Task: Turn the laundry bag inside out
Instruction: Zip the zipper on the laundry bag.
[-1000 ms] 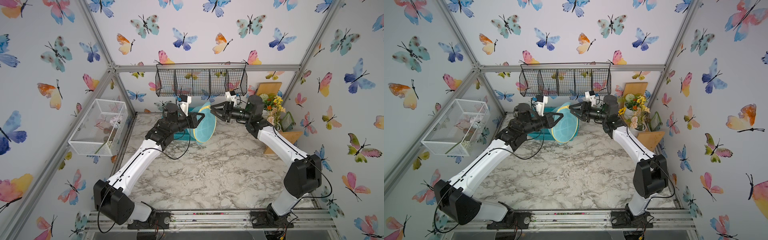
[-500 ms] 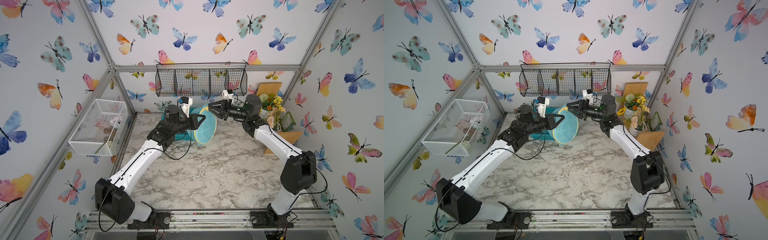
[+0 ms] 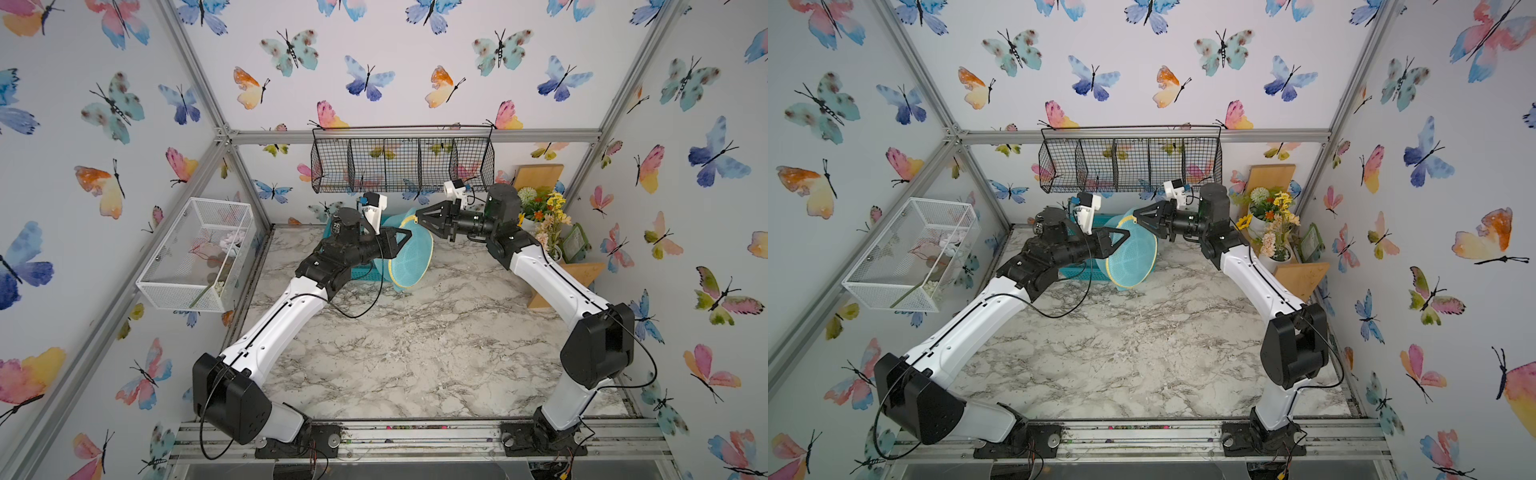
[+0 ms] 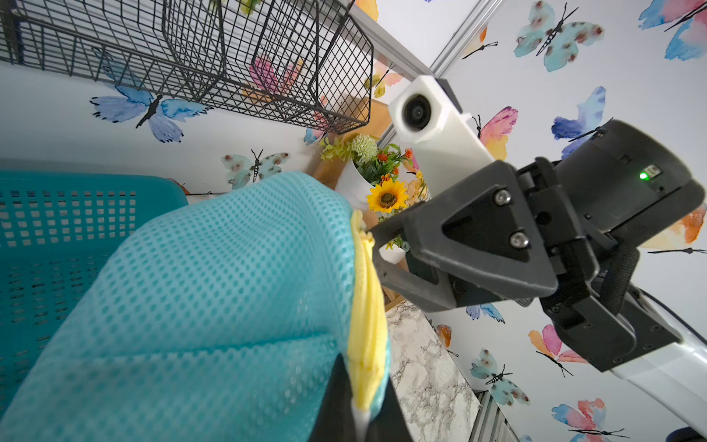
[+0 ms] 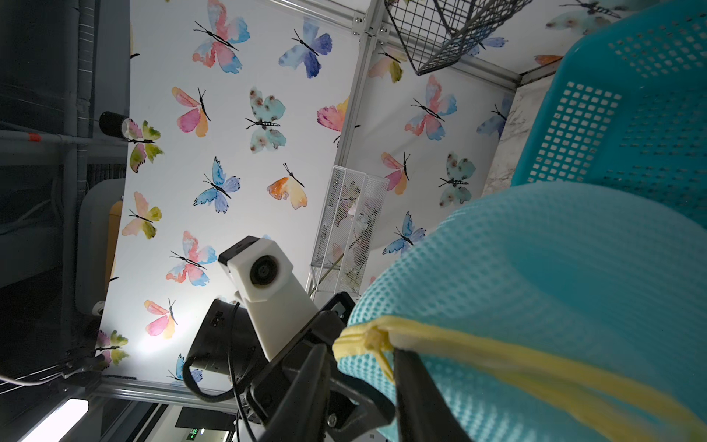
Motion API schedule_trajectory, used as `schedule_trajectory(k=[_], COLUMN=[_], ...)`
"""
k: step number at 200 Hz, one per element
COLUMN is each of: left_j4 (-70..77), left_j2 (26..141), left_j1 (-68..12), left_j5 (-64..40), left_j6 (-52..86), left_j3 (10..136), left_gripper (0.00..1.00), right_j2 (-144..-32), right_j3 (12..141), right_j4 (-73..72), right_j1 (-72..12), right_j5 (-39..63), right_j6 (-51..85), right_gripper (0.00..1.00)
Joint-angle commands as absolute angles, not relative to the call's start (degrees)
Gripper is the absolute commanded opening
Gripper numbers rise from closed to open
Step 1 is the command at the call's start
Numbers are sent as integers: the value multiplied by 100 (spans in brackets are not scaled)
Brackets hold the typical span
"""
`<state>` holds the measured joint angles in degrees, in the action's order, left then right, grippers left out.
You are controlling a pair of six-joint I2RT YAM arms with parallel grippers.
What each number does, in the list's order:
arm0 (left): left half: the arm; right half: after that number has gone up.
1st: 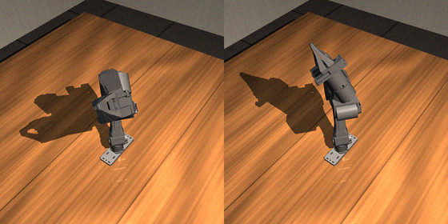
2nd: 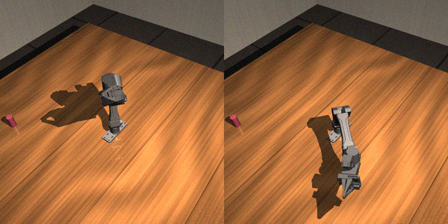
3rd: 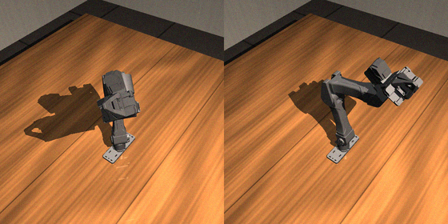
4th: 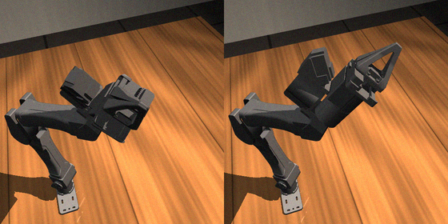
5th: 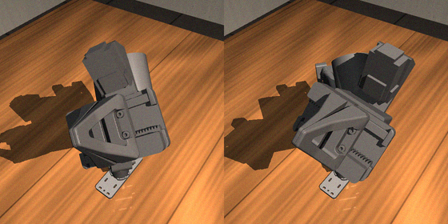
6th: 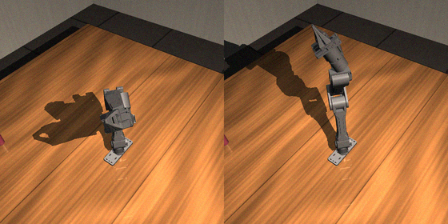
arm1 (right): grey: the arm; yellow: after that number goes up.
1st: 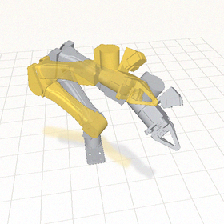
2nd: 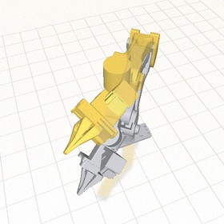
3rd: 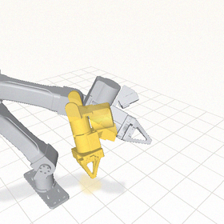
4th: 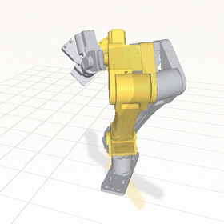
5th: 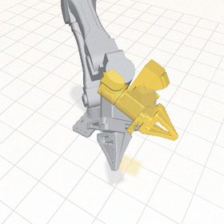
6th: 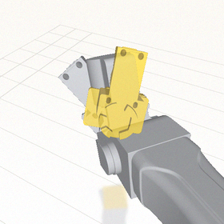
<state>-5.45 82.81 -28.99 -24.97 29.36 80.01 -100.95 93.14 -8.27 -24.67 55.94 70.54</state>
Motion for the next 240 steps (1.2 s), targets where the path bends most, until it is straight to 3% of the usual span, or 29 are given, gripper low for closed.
schedule_trajectory(k=[1,98,148,240], left_j4=[-563,-598,-713,-1302], left_j2=[8328,8389,8371,8104], left_j1=[-2942,-2938,-2932,-2575], left_j5=[-2585,-2559,-2472,-2634], left_j6=[2795,2778,2659,2156], left_j3=[8192,8133,8113,8061], left_gripper=[0,0,0,0], right_j2=[-10219,-10266,-10223,-10227], right_j3=[9610,9598,9578,9936], right_j4=[-284,-510,-447,1213], right_j1=[-2574,-2646,-2622,-1904], right_j5=[5716,5845,5827,6100], right_j6=[6572,6638,6556,5128], right_gripper=[31,20,2,1])
